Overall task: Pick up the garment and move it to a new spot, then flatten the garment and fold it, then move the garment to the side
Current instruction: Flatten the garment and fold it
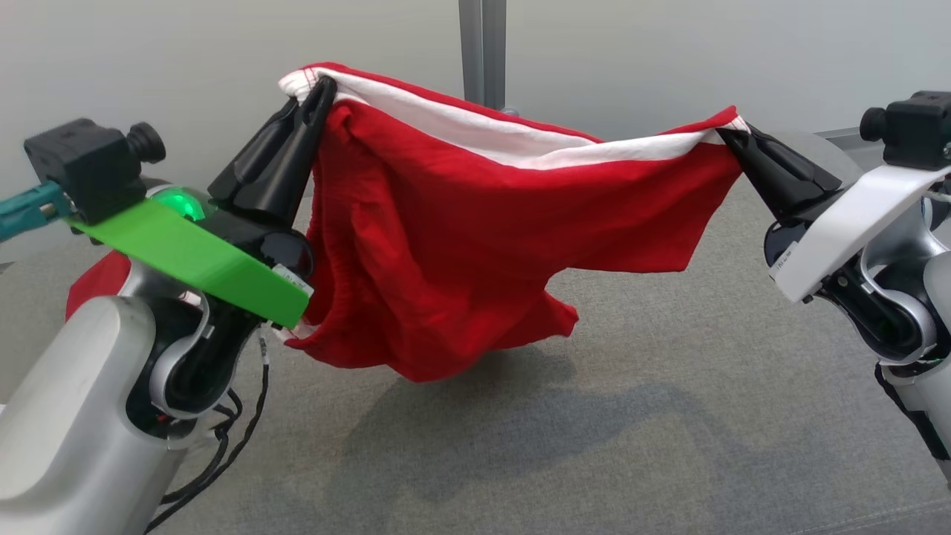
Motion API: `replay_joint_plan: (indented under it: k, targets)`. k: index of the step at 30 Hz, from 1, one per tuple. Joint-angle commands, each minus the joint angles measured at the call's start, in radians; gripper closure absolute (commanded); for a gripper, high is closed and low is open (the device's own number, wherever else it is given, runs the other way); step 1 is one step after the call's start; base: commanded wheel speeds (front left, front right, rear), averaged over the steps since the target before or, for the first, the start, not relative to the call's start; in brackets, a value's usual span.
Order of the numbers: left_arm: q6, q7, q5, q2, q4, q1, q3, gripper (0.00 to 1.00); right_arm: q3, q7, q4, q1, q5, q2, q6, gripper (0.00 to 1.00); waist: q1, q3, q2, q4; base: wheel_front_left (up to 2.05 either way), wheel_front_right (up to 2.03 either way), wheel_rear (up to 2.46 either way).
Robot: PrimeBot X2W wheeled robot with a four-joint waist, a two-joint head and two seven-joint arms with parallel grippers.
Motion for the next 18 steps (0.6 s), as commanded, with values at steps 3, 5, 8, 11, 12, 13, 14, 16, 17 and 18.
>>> replay_joint_plan:
  k: [3,5,8,11,12,13,14,16,17,18]
  targets:
    - [0.011,0.03,-0.004,0.014,0.001,-0.038,0.003,1.0,-0.018,0.052,-0.039,-0.013,-0.011,0.011,0.0,1.0,0.0,0.006,0.0,-0.002,0.0,0.0,0.0]
    - [0.016,0.053,-0.013,0.012,0.021,-0.06,-0.001,1.0,-0.025,0.09,-0.051,-0.021,-0.02,0.029,0.0,1.0,0.0,0.017,0.0,-0.001,0.0,0.0,0.0]
    - [0.013,0.082,-0.025,-0.004,0.09,-0.096,-0.01,1.0,-0.022,0.135,-0.023,-0.052,-0.02,0.074,0.0,1.0,0.0,0.041,0.0,-0.004,0.0,0.0,0.0]
    - [0.001,0.114,-0.011,-0.013,0.2,-0.162,-0.022,1.0,-0.007,0.163,0.058,-0.137,-0.032,0.131,0.0,1.0,0.0,0.079,0.0,-0.014,0.0,0.0,0.0]
    - [-0.001,0.126,-0.002,-0.018,0.241,-0.194,-0.028,1.0,-0.004,0.163,0.095,-0.18,-0.041,0.152,0.0,1.0,0.0,0.097,0.0,-0.018,0.0,0.0,0.0]
    - [-0.005,0.139,0.008,-0.023,0.285,-0.229,-0.037,1.0,-0.003,0.158,0.14,-0.227,-0.053,0.174,0.0,1.0,0.0,0.116,0.0,-0.021,0.0,0.0,0.0]
    - [-0.011,0.148,0.024,-0.025,0.335,-0.272,-0.045,1.0,-0.004,0.146,0.188,-0.279,-0.071,0.195,0.0,1.0,0.0,0.136,0.0,-0.025,0.0,0.0,0.0]
    - [-0.022,0.154,0.066,-0.032,0.431,-0.364,-0.056,1.0,-0.017,0.103,0.288,-0.393,-0.107,0.245,0.0,1.0,0.0,0.171,0.0,-0.037,0.0,0.0,0.0]
    - [-0.026,0.141,0.092,-0.035,0.478,-0.418,-0.058,1.0,-0.032,0.071,0.341,-0.453,-0.131,0.266,0.0,1.0,0.0,0.188,0.0,-0.042,0.0,0.0,0.0]
    - [-0.034,0.123,0.116,-0.041,0.516,-0.472,-0.059,1.0,-0.048,0.031,0.387,-0.512,-0.155,0.288,0.0,1.0,0.0,0.205,0.0,-0.048,0.0,0.0,0.0]
